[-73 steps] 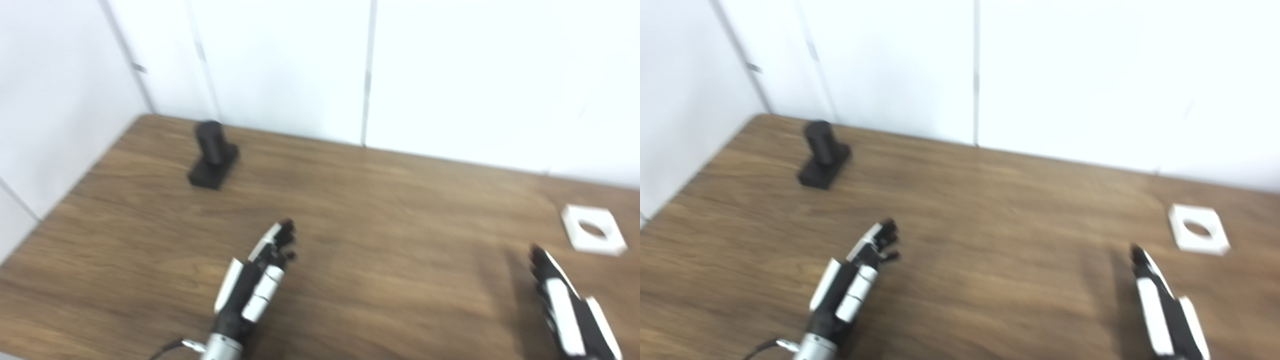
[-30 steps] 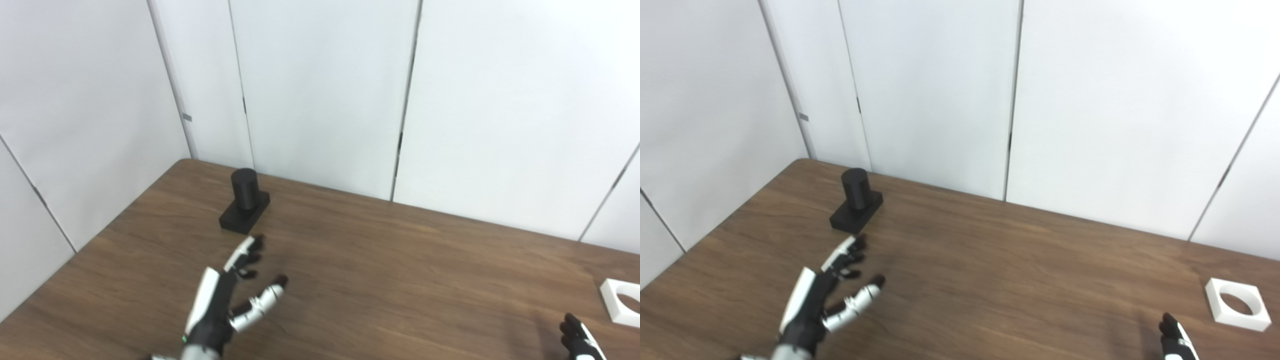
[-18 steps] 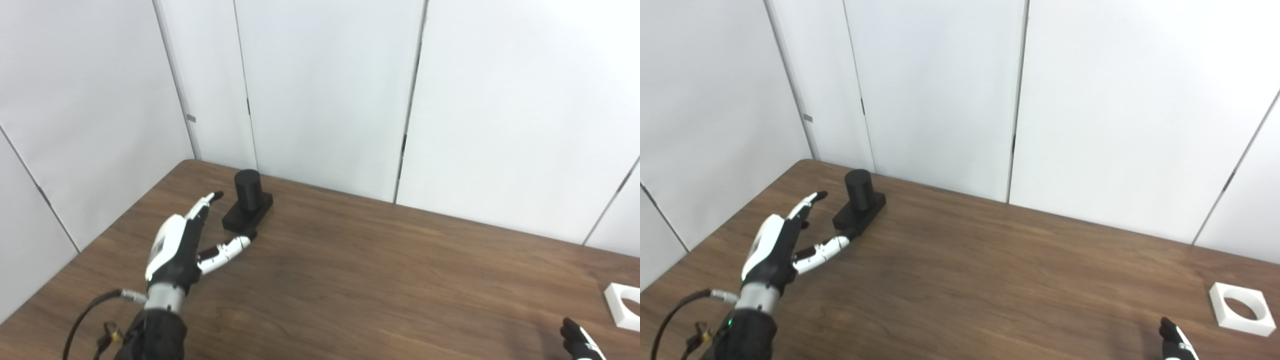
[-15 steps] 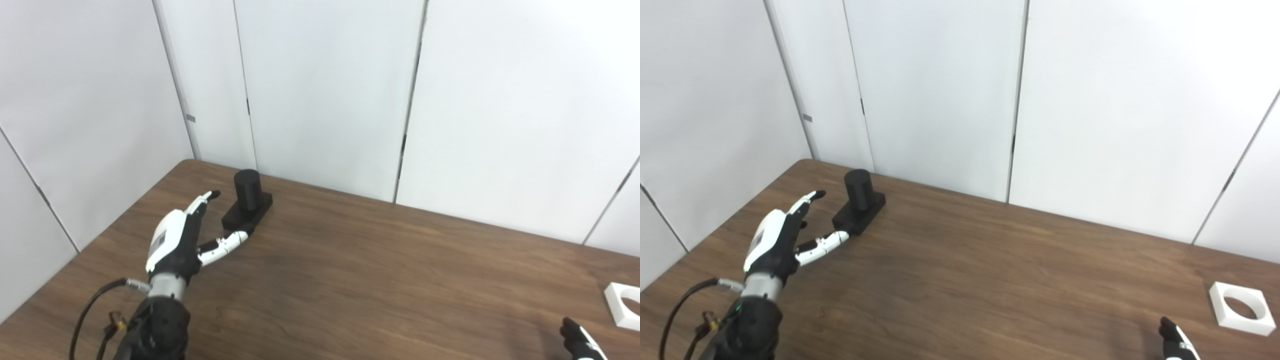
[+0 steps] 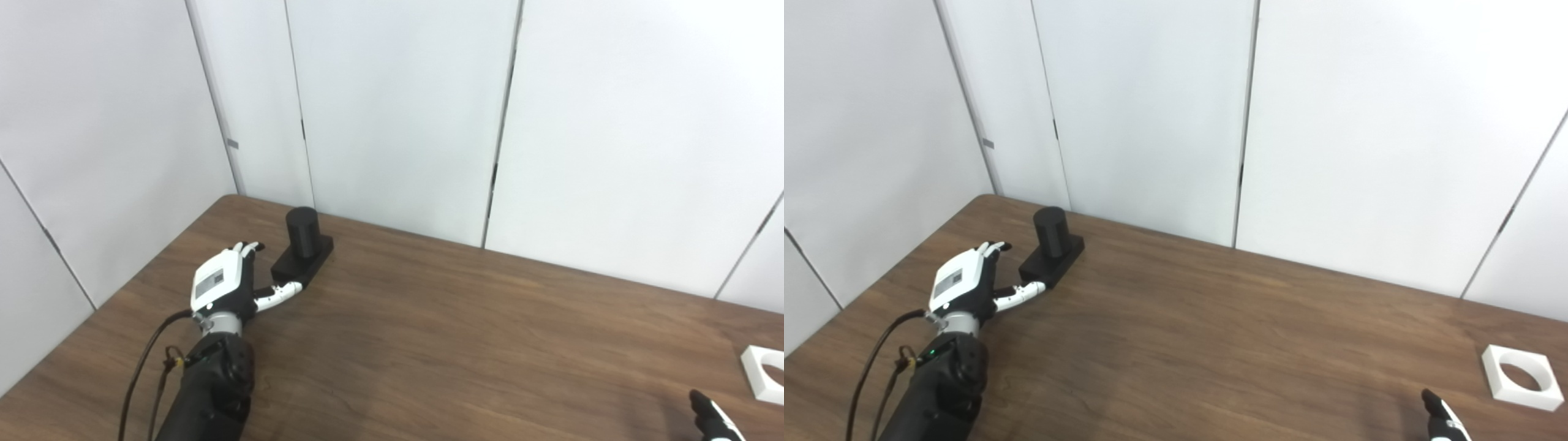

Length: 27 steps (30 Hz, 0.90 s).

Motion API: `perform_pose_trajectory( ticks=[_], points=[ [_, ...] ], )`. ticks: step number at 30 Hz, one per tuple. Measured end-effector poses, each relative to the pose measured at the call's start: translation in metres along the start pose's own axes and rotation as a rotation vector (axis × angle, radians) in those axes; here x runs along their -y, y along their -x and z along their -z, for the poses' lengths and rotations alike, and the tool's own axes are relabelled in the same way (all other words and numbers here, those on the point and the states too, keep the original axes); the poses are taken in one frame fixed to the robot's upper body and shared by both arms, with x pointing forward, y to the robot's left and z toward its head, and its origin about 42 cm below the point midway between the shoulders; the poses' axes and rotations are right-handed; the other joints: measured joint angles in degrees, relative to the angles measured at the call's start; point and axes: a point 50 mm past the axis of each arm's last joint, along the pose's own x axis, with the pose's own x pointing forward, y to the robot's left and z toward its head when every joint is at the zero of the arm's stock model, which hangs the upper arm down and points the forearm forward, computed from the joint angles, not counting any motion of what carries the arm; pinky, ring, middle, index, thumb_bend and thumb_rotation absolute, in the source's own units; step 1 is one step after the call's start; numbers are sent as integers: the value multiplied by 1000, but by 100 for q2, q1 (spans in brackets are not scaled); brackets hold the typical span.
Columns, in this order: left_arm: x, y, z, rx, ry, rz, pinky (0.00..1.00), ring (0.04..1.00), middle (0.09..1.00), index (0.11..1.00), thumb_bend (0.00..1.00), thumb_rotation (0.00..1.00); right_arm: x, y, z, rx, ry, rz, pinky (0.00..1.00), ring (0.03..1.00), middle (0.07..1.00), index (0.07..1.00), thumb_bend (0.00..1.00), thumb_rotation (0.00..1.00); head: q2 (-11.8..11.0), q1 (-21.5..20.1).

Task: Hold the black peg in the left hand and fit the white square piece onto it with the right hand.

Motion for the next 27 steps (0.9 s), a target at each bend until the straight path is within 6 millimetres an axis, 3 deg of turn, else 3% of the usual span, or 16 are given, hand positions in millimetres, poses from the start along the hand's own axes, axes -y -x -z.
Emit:
perform_pose_trajectory(
  ticks=[10, 27],
  points=[
    [16, -12, -3, -10, -115, 26, 1000, 1000, 993, 914, 1000, 831, 0, 0, 2, 17, -31, -8, 996, 971, 963, 932, 329, 1000, 44, -26],
    [32, -34, -9, -62, -142, 24, 997, 973, 963, 891, 965, 806, -1, 0, 5, 33, -30, -16, 1000, 975, 963, 930, 370, 1000, 114, -53]
  ],
)
